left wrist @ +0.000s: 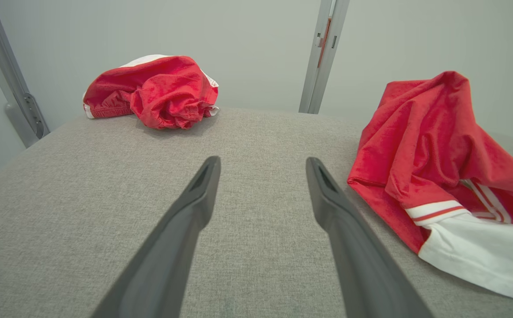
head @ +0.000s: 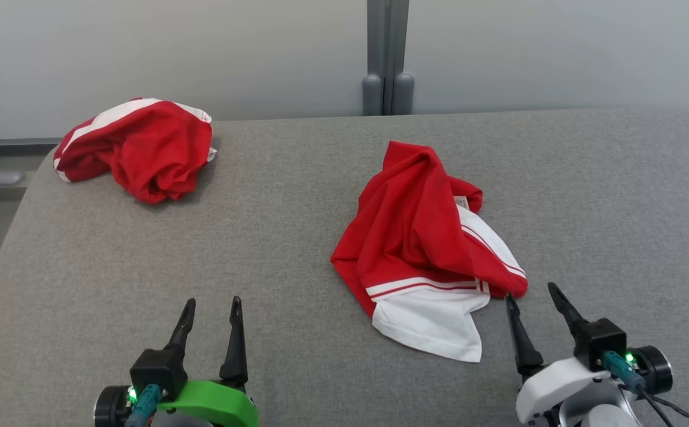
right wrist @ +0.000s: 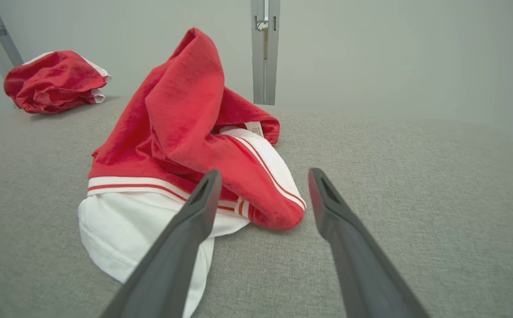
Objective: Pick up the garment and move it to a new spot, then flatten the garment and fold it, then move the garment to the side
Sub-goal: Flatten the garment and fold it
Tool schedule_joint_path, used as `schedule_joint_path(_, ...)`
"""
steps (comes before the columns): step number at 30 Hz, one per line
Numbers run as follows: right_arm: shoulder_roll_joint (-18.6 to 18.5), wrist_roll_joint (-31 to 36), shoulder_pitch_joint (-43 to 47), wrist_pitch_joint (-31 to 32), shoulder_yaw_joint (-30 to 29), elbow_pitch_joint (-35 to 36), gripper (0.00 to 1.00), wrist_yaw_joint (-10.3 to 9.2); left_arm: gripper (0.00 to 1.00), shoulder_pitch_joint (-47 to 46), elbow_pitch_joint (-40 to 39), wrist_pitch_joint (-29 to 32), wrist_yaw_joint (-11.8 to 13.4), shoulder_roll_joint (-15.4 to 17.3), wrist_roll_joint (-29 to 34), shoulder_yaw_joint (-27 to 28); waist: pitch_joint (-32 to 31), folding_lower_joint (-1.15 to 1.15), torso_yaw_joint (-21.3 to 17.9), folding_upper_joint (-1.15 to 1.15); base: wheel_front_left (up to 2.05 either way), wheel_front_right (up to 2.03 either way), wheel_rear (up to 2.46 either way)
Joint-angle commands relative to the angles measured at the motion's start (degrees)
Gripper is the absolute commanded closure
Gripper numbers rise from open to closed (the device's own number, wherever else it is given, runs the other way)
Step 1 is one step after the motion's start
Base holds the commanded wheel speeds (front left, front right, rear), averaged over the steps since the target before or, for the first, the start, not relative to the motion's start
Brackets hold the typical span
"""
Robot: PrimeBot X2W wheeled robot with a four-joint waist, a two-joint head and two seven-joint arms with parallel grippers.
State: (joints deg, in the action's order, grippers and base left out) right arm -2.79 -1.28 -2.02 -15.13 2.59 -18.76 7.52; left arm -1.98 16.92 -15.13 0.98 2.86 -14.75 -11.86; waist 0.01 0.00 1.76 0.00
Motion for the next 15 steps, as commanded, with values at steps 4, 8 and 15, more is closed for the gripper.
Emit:
schedule_joint_path(4,-0.2,3.96,-4.96,-0.04,0.56,-4.8,0.0,-0.06,0.0,-2.27,-0.5,-0.03,-0.35,0.07,-0.28,-0.59,2.9,0.0,2.65,0.0,0.0,0.0,0.0)
schedule_joint_path(8,-0.26,8.4,-9.21,-0.04,-1.03,-9.7,0.0,-0.06,0.0,-3.5,-1.15,-0.03,-0.23,0.07,-0.19,-1.36,5.3,0.0,5.03,0.0,0.0,0.0,0.0)
schedule_joint_path(15,-0.6,12.63,-15.95,-0.04,-5.93,-18.03,0.98,-0.06,0.0,-4.62,-1.67,-0.03,0.12,0.08,-0.64,-1.51,8.24,0.0,7.91,0.0,0.0,0.0,0.0)
